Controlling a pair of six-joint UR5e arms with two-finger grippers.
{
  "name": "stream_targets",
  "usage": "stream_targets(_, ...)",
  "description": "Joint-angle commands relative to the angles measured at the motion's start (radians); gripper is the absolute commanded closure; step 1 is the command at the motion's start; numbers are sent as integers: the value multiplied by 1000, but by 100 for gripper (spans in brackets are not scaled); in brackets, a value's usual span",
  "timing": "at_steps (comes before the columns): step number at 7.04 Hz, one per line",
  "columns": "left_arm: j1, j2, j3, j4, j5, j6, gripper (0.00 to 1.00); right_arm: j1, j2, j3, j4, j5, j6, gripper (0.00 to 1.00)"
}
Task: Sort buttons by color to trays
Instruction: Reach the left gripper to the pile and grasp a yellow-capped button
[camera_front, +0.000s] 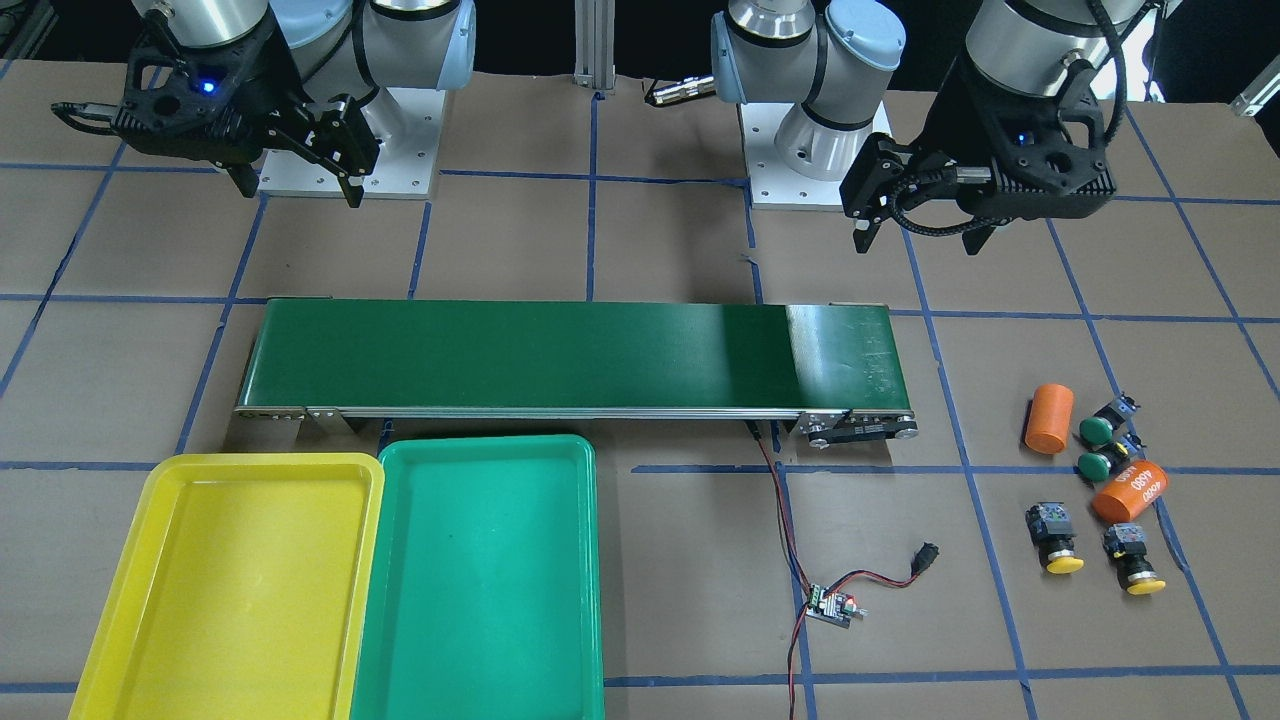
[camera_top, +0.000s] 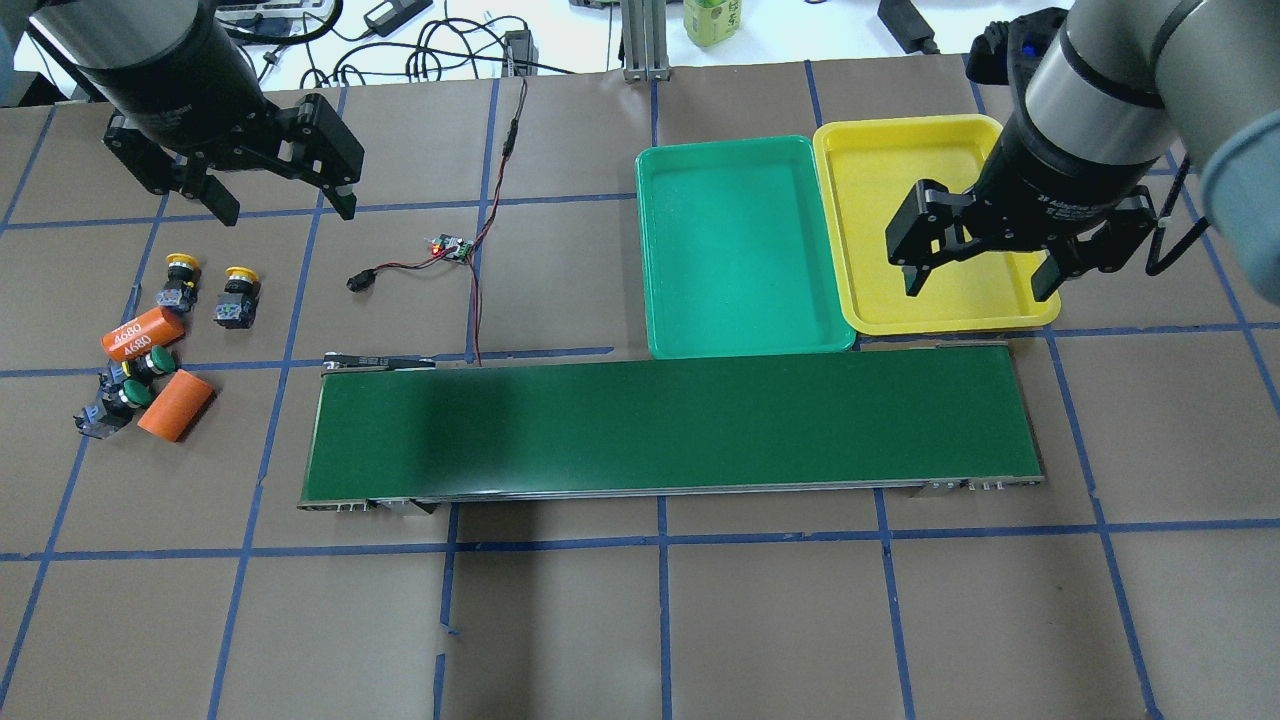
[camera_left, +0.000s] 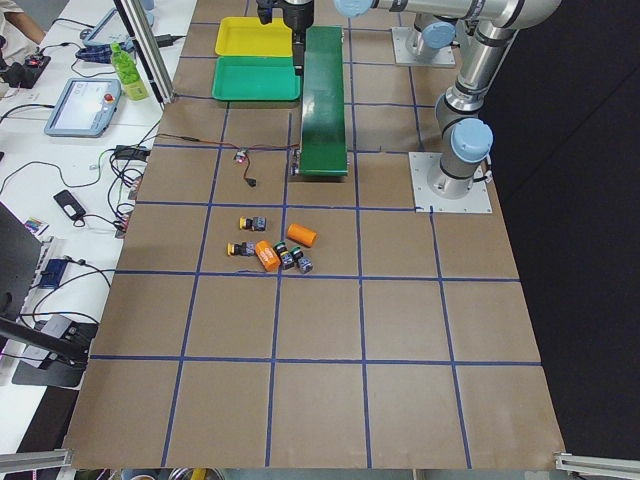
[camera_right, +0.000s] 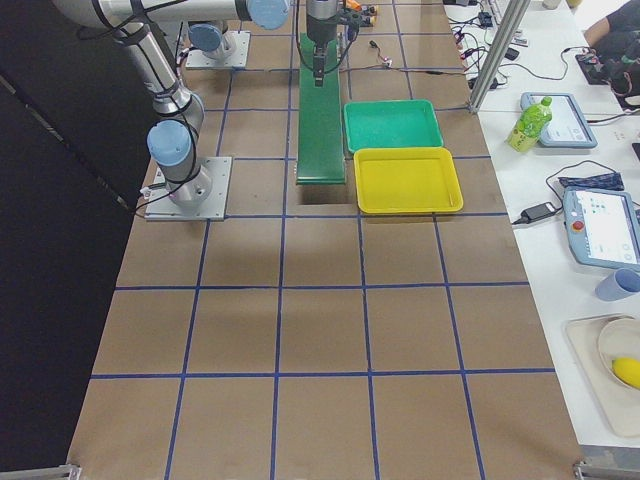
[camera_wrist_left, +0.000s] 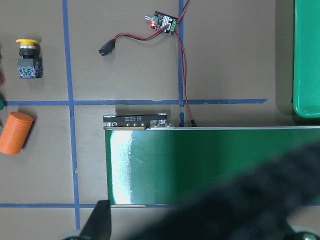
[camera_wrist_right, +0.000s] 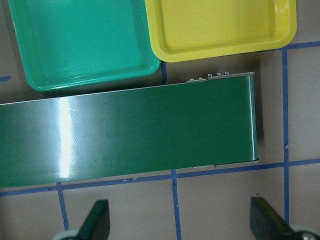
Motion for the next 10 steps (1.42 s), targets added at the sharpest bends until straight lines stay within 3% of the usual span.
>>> stream_targets(1,0,17,-24,-6,9,6,0,-1,-21,18,3,-2,1,0)
stream_targets(3,71,23,-61,-31,10,144,0,-1,-46,50,-9,-1,-1,0)
stream_targets(5,272,-24,-118,51,-1,431,0,-1,-49,50,-10,-1,4,0)
stream_targets(6,347,-58,-182,149,3,526,0,-1,-49,50,-12,-5,2,0)
stream_targets(8,469,-214,-328,538,-3,708,0,-4,-46,51,-12,-1,2,0)
stream_targets(9,469,-310,-310,632,-4,661,0,-4,-46,51,-12,-1,4,0)
stream_targets(10,468,-421,-199,665,-9,542,0,-4,-44,51,-10,-1,4,0)
